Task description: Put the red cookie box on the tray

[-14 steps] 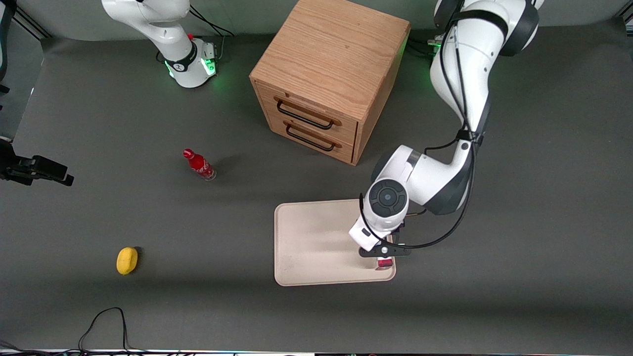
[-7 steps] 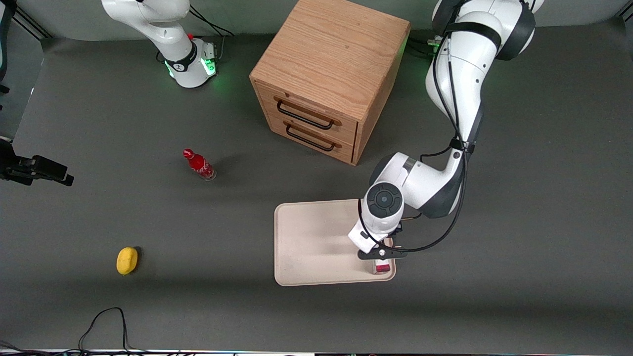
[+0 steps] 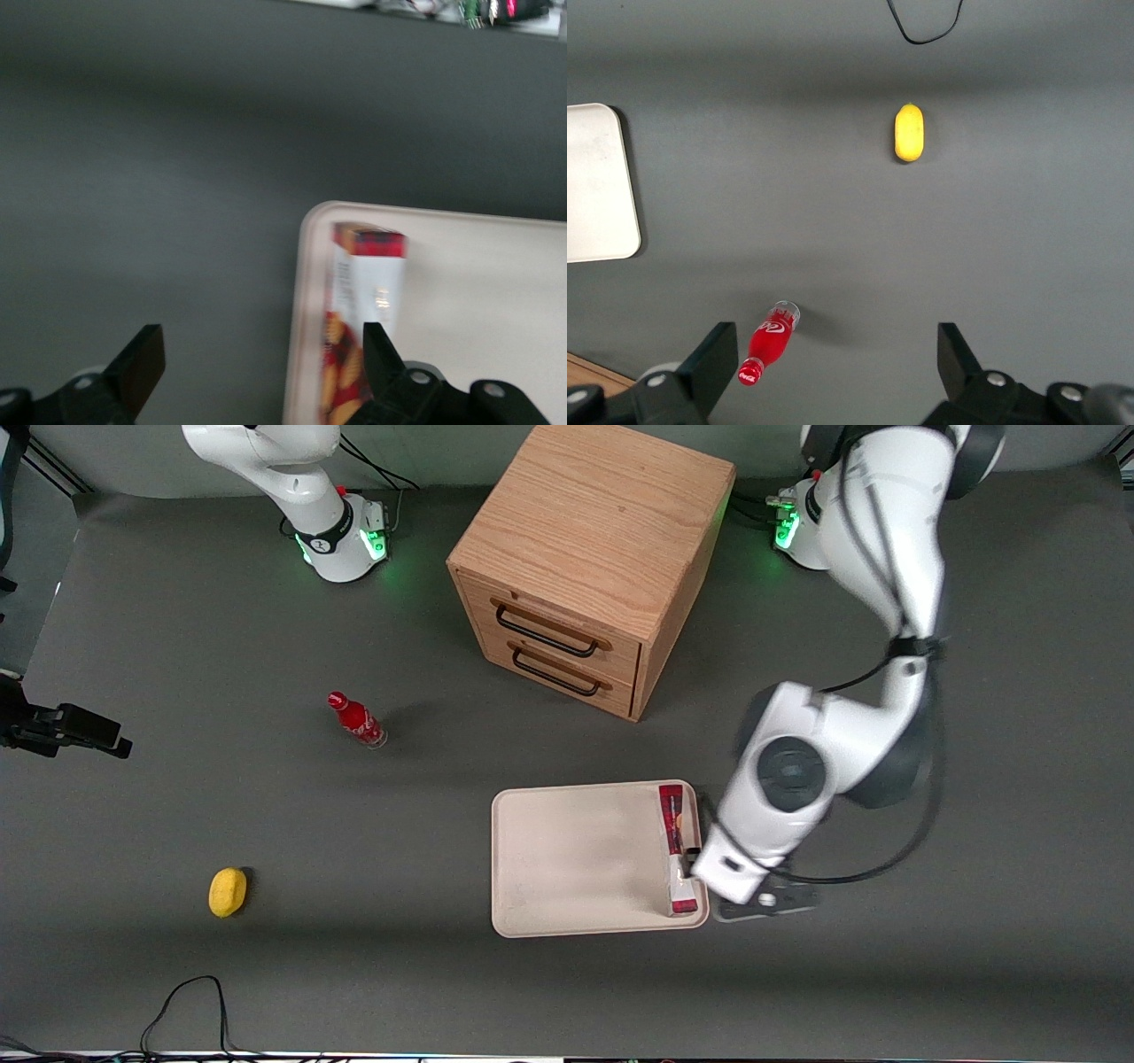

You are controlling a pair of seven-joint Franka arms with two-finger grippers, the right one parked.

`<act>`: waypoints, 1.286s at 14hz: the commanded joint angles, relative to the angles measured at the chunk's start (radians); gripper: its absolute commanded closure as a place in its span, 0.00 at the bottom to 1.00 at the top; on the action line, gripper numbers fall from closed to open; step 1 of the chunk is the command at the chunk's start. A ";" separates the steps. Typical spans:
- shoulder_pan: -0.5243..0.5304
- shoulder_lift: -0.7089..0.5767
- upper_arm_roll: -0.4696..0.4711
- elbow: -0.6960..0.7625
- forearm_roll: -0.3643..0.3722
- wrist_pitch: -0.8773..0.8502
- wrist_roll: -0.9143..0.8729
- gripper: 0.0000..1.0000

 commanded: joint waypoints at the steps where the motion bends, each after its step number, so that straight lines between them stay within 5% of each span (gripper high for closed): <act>1: 0.094 -0.224 0.007 -0.184 -0.021 -0.064 0.071 0.00; 11: 0.409 -0.761 -0.007 -0.623 -0.019 -0.260 0.483 0.00; 18: 0.472 -0.866 -0.056 -0.700 0.001 -0.296 0.517 0.00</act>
